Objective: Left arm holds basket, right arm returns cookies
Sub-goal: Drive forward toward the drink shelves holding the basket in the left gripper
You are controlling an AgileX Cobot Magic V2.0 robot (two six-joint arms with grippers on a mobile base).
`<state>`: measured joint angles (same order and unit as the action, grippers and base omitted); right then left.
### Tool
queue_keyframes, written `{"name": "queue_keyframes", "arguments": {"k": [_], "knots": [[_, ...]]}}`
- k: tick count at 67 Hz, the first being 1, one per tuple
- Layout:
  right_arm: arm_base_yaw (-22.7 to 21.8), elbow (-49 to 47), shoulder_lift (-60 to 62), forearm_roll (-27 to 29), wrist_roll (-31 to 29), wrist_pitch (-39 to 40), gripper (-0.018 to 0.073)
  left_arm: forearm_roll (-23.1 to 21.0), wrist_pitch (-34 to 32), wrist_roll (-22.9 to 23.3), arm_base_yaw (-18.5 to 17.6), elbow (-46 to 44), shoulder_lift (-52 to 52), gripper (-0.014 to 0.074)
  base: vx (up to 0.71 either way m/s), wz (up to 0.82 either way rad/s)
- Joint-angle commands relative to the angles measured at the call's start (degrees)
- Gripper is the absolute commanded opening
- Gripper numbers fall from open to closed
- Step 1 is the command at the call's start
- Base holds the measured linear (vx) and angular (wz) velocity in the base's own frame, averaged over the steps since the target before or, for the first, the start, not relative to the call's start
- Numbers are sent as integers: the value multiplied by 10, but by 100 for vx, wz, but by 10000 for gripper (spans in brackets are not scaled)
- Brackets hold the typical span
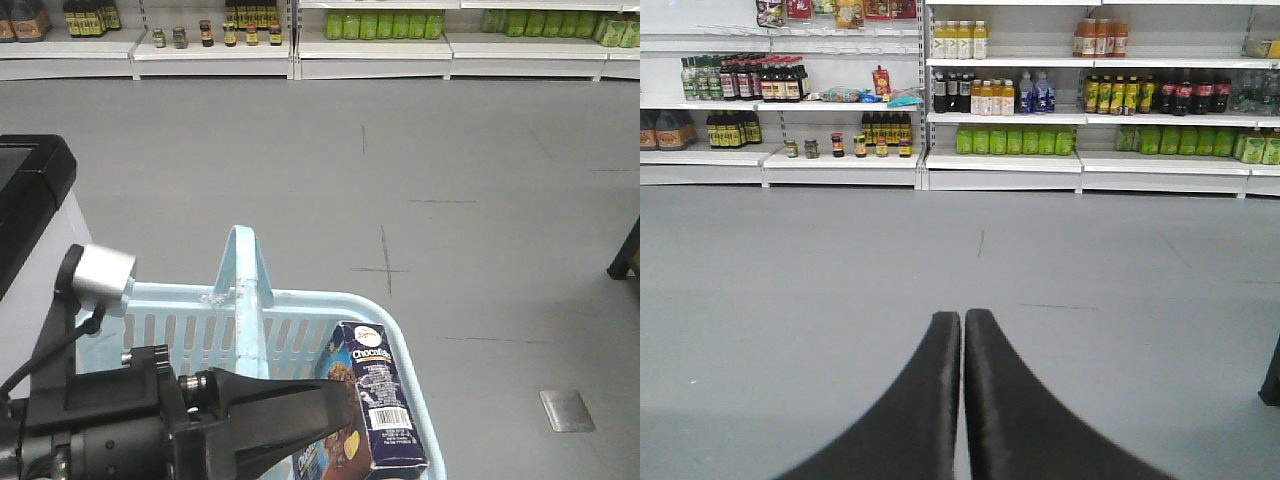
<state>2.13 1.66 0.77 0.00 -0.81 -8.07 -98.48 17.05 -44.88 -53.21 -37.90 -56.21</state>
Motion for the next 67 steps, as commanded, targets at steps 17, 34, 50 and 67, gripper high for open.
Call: {"name": "queue_keyframes", "arguments": {"k": [17, 34, 50, 67], "knots": [[-4, 2, 5, 0, -5, 41, -8, -35, 14, -8, -2, -21, 11, -6, 45, 0], [-4, 2, 5, 0, -5, 41, -8, -35, 12, -8, -2, -21, 11, -6, 47, 3], [-4, 2, 5, 0, -5, 41, -8, -35, 12, -8, -2, -21, 11, -6, 49, 4], [-4, 2, 5, 0, -5, 41, -8, -35, 12, -8, -2, -21, 11, -6, 50, 0]]}}
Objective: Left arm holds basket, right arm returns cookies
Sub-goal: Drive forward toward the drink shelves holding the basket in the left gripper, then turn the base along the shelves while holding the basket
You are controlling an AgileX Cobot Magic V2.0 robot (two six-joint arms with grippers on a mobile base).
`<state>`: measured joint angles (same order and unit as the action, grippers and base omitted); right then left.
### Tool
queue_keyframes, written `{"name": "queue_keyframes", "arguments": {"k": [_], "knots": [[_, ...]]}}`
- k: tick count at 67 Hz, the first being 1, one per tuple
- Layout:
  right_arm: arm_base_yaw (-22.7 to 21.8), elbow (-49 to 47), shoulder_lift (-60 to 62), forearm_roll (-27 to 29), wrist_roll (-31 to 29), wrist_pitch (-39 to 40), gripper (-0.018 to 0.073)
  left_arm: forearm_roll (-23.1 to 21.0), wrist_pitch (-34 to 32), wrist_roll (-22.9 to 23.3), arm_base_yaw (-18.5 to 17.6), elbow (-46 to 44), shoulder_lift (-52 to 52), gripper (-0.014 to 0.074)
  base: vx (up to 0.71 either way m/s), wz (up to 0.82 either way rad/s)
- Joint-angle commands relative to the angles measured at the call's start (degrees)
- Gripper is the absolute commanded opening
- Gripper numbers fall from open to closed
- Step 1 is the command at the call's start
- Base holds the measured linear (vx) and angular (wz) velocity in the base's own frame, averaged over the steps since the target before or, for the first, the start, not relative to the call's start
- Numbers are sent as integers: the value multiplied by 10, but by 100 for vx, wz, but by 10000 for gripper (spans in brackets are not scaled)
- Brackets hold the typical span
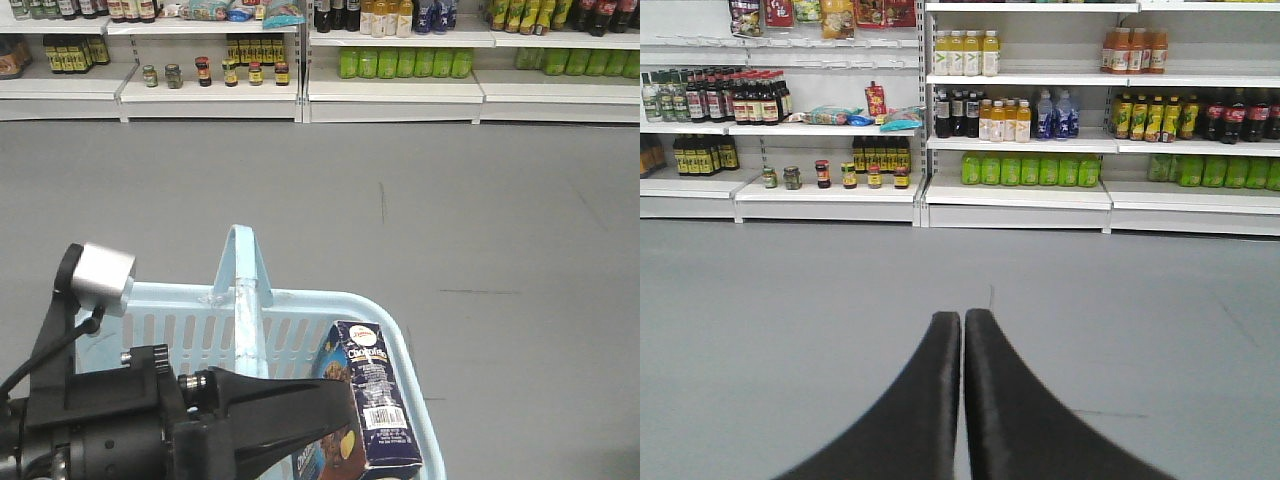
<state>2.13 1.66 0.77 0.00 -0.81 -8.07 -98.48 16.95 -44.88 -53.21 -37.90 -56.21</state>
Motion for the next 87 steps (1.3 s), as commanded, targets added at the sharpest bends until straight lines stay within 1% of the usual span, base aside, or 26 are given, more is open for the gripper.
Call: {"name": "queue_keyframes", "arguments": {"k": [1, 87], "knots": [[-4, 2, 5, 0, -5, 41, -8, -35, 13, -8, -2, -21, 11, -6, 50, -1], [-4, 2, 5, 0, -5, 41, -8, -35, 13, -8, -2, -21, 11, -6, 48, -2]]}}
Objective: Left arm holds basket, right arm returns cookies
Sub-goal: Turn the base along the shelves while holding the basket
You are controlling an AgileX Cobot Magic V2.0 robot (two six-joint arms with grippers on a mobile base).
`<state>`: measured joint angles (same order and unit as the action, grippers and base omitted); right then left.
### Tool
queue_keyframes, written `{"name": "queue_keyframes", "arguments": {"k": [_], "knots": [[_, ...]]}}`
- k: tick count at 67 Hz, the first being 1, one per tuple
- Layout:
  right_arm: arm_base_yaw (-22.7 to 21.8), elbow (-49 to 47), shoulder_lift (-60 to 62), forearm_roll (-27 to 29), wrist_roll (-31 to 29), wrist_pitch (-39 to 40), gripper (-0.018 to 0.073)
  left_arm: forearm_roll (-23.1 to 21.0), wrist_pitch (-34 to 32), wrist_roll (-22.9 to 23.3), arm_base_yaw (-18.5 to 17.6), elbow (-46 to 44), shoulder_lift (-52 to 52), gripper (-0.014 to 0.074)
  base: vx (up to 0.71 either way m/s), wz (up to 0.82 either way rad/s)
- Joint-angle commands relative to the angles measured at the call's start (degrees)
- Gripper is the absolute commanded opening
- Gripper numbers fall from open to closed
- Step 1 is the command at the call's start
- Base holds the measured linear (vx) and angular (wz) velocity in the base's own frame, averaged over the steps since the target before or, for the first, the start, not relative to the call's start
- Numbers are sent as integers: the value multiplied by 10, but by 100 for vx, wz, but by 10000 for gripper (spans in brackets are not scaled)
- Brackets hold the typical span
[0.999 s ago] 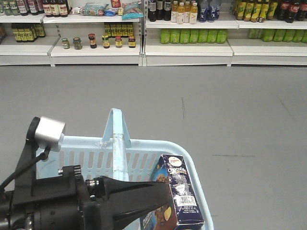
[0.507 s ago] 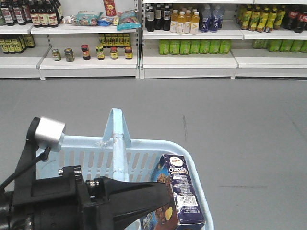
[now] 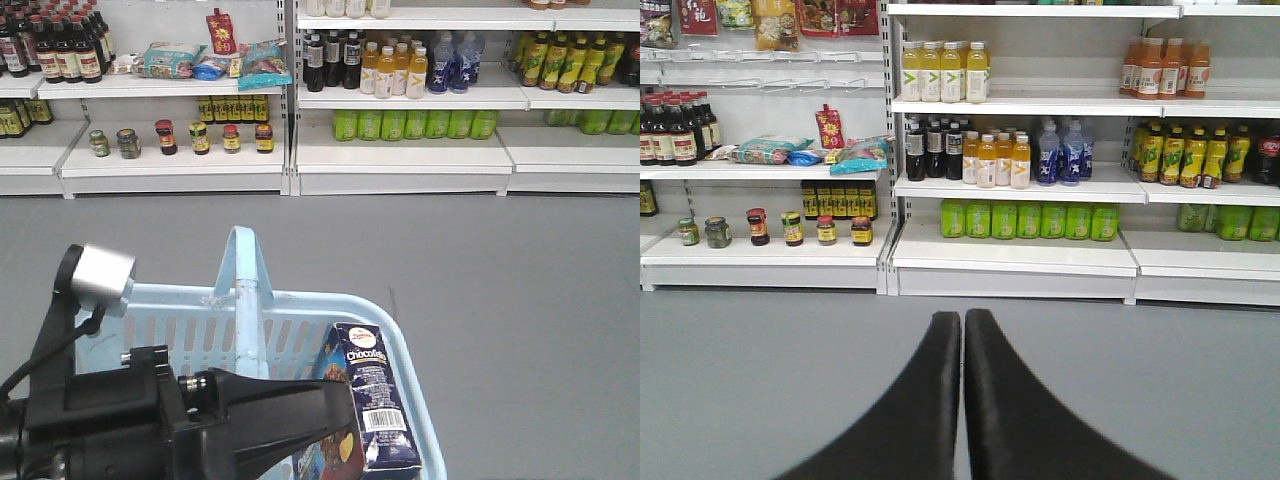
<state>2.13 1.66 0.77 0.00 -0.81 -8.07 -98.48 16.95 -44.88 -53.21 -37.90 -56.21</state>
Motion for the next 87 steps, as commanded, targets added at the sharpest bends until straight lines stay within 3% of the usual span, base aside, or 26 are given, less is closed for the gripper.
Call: {"name": "queue_keyframes", "arguments": {"k": [1, 87], "knots": [[-4, 2, 5, 0, -5, 41, -8, -35, 13, -8, -2, -21, 11, -6, 47, -1], [-4, 2, 5, 0, -5, 41, -8, -35, 11, -8, -2, -21, 11, -6, 44, -8]]}}
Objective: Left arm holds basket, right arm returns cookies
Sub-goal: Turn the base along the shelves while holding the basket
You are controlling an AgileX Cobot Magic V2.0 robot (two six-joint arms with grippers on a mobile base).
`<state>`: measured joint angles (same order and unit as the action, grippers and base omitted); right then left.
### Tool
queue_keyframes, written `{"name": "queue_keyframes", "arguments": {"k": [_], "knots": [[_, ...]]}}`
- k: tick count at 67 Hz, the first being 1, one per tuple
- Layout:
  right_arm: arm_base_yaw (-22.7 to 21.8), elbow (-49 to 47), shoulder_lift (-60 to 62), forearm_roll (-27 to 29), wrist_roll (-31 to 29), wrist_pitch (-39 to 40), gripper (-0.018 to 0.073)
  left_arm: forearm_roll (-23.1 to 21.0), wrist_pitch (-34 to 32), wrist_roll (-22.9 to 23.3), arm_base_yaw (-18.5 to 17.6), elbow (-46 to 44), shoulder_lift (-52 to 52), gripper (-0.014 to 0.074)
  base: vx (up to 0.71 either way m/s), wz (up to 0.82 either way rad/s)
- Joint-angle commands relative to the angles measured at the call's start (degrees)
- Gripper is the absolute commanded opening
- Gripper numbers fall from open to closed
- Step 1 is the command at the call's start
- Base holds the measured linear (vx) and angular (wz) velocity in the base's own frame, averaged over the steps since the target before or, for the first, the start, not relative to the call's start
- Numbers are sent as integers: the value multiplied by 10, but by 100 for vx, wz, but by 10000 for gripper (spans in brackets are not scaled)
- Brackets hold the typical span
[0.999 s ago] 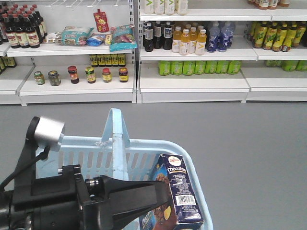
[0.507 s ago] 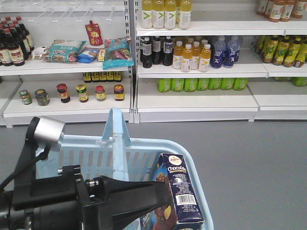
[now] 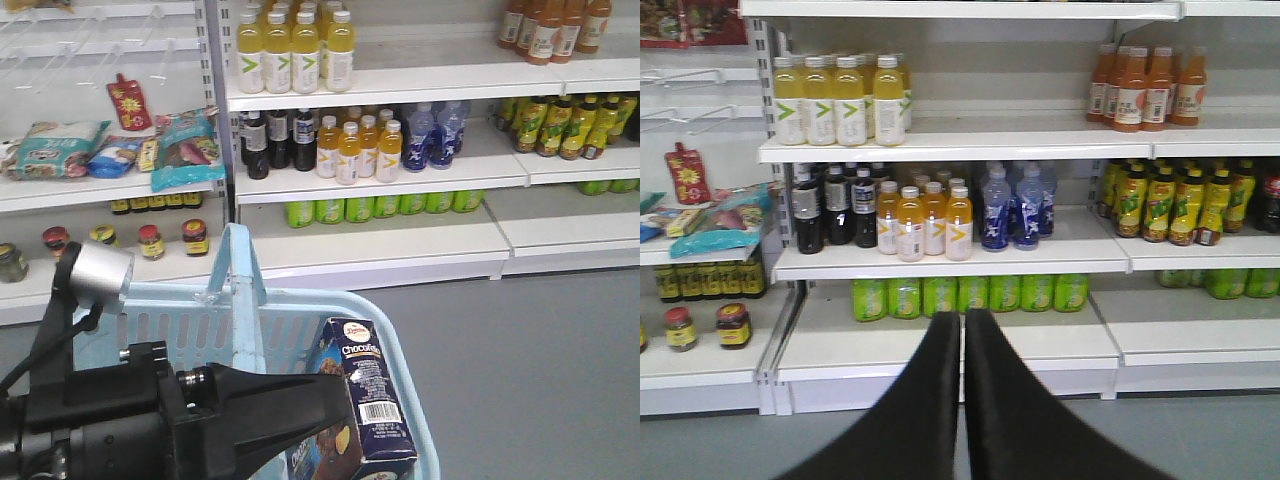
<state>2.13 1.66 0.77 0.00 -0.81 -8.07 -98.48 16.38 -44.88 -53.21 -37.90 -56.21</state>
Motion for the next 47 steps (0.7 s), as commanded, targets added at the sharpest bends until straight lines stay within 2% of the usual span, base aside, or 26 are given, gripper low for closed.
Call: {"name": "queue_keyframes", "arguments": {"k": [1, 47], "knots": [[-4, 2, 5, 0, -5, 41, -8, -35, 17, -8, -2, -21, 11, -6, 38, -42], [-4, 2, 5, 0, -5, 41, -8, -35, 17, -8, -2, -21, 11, -6, 36, -54]]}}
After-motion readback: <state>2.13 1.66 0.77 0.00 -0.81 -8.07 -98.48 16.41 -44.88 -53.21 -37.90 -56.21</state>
